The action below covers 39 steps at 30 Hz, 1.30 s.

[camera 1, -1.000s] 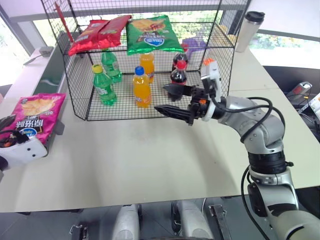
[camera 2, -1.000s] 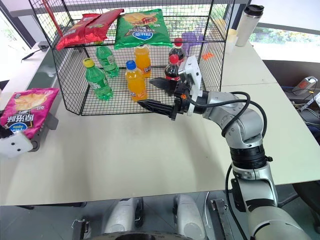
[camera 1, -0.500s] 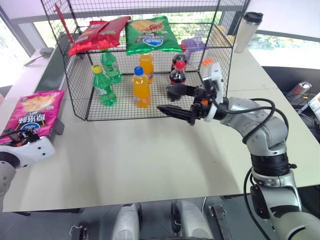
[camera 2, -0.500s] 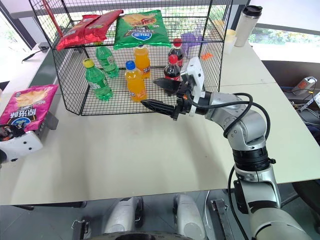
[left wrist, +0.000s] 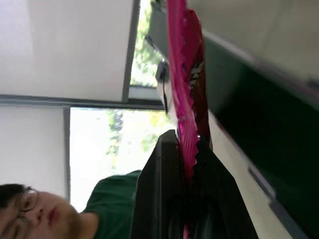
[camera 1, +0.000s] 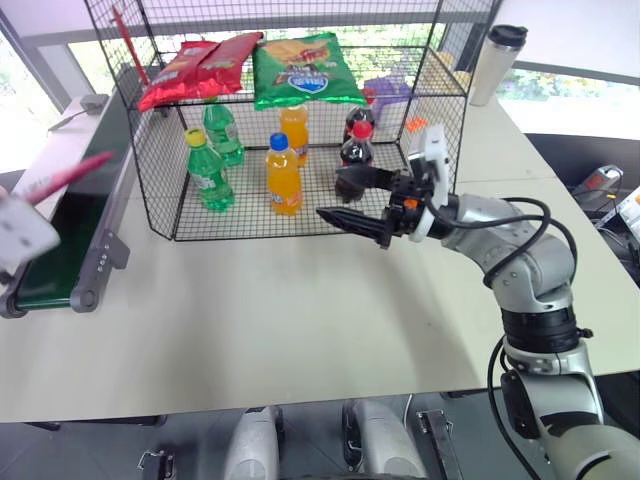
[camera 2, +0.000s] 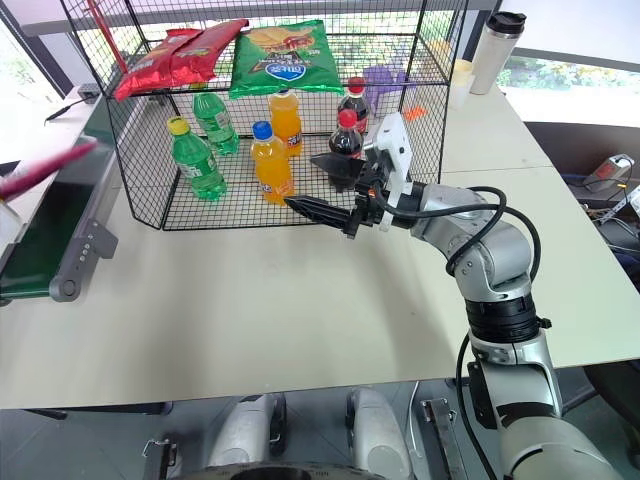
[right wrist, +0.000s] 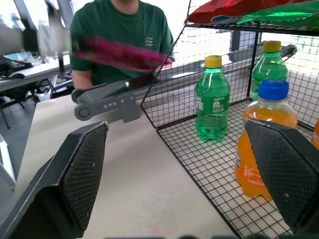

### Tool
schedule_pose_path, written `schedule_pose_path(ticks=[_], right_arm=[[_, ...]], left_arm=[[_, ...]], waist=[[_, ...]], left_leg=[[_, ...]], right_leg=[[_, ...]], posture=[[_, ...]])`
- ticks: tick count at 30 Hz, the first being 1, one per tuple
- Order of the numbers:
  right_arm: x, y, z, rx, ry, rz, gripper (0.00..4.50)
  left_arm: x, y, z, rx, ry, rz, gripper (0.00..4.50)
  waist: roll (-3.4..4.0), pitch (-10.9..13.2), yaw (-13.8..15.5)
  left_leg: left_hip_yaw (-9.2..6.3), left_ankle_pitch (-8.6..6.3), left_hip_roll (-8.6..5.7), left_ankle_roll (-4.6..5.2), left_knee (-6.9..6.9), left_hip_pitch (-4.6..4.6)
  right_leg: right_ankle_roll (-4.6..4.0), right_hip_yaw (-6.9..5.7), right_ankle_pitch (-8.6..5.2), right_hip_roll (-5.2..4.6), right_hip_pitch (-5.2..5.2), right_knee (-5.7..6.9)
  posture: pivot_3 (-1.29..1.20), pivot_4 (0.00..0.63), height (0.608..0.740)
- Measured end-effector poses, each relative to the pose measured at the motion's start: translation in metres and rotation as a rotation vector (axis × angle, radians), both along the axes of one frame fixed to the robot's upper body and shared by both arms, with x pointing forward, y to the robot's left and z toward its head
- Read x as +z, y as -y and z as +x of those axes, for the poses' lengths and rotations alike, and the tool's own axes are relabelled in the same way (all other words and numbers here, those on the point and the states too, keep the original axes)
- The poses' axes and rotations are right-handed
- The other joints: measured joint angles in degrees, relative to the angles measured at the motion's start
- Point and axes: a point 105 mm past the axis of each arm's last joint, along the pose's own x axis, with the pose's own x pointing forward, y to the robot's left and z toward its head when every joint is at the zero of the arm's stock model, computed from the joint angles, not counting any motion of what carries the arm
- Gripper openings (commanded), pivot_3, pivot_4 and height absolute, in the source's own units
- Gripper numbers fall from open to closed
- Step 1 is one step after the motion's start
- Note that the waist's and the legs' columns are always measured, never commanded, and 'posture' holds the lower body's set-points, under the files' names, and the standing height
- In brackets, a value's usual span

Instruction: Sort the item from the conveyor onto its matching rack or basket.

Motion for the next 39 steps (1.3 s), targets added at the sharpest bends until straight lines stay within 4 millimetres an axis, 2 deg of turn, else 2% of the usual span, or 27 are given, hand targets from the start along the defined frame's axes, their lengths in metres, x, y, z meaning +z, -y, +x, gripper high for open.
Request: schedule_pose_path(ticks=[1,5,7,10,14,22,26,29,35,39], right_arm=[[0.0,0.002,0.002,-0.009,-0.002,0.006,4.5],[0.006,0.011,0.009,-0.032,-0.013,0.056,4.5],[0.016,0.018,0.011,-0.027,-0.026,0.114,4.5],[0.024,0.022,0.007,0.005,-0.033,0.142,4.5],[0.023,0.021,0.004,0.059,-0.069,0.148,4.5],[0.023,0.02,-0.003,0.136,-0.139,0.213,4.5],[0.014,0.017,-0.005,0.158,-0.155,0.22,4.5],[0.001,0.006,-0.007,0.178,-0.158,0.204,4.5],[-0.024,-0.019,-0.01,0.204,-0.145,0.211,4.5],[-0.016,-0.039,-0.013,0.246,-0.107,0.278,4.5]], left_arm=[[0.013,0.006,-0.006,-0.04,-0.001,-0.055,0.06],[0.027,0.022,-0.024,-0.162,-0.138,-0.328,0.06],[0.045,0.039,-0.049,-0.265,-0.23,-0.437,0.06],[0.067,0.068,-0.071,-0.444,-0.267,-0.469,0.06],[0.094,0.096,-0.08,-0.661,-0.262,-0.501,0.06],[0.106,0.138,-0.064,-0.984,-0.295,-0.567,0.06],[0.106,0.153,-0.05,-1.086,-0.313,-0.597,0.06],[0.105,0.161,-0.039,-1.146,-0.329,-0.614,0.06],[0.119,0.17,-0.02,-1.256,-0.265,-0.69,0.06],[0.119,0.175,-0.014,-1.282,-0.269,-0.706,0.06]], waist=[[0.07,0.02,-0.04],[-0.05,0.1,-0.43],[-0.06,0.1,-0.51],[0.04,0.13,-0.08],[0.06,0.15,0.01],[0.1,0.16,0.04],[0.09,0.16,0.03],[0.1,0.16,-0.08],[0.08,0.15,0.03],[0.07,0.16,-0.17]], left_leg=[[0.01,0.0,-0.03,0.0,-0.01,0.01],[-0.05,0.01,0.13,0.01,0.0,0.01],[-0.05,0.0,0.16,0.01,-0.01,0.01],[-0.13,0.0,0.14,0.0,-0.05,0.12],[-0.23,0.01,0.15,0.01,0.0,0.31],[-0.22,0.01,0.12,0.01,0.0,0.29],[-0.23,0.01,0.11,0.01,0.02,0.3],[-0.22,0.01,0.11,0.01,0.03,0.29],[-0.24,0.02,0.11,0.01,0.06,0.27],[-0.25,0.02,0.13,0.0,0.08,0.25]], right_leg=[[0.04,0.01,0.0,0.0,0.0,0.01],[0.09,0.02,-0.01,0.27,-0.04,0.1],[0.09,0.03,-0.01,0.32,-0.04,0.09],[0.07,0.01,-0.06,0.33,0.06,0.12],[-0.12,0.01,-0.18,0.38,0.27,0.1],[0.09,0.04,-0.06,0.37,0.32,0.11],[0.1,0.04,-0.06,0.38,0.33,0.13],[0.1,0.07,-0.06,0.42,0.32,0.15],[0.12,0.08,-0.05,0.45,0.33,0.15],[0.12,0.08,-0.05,0.46,0.31,0.17]], posture=[[0.0,0.15,0.74],[0.0,0.15,0.74],[0.0,0.15,0.74],[0.0,0.15,0.74],[0.0,0.15,0.74],[0.0,0.15,0.74],[0.0,0.15,0.74],[0.0,0.15,0.74],[0.0,0.15,0.74],[0.0,0.15,0.74]])
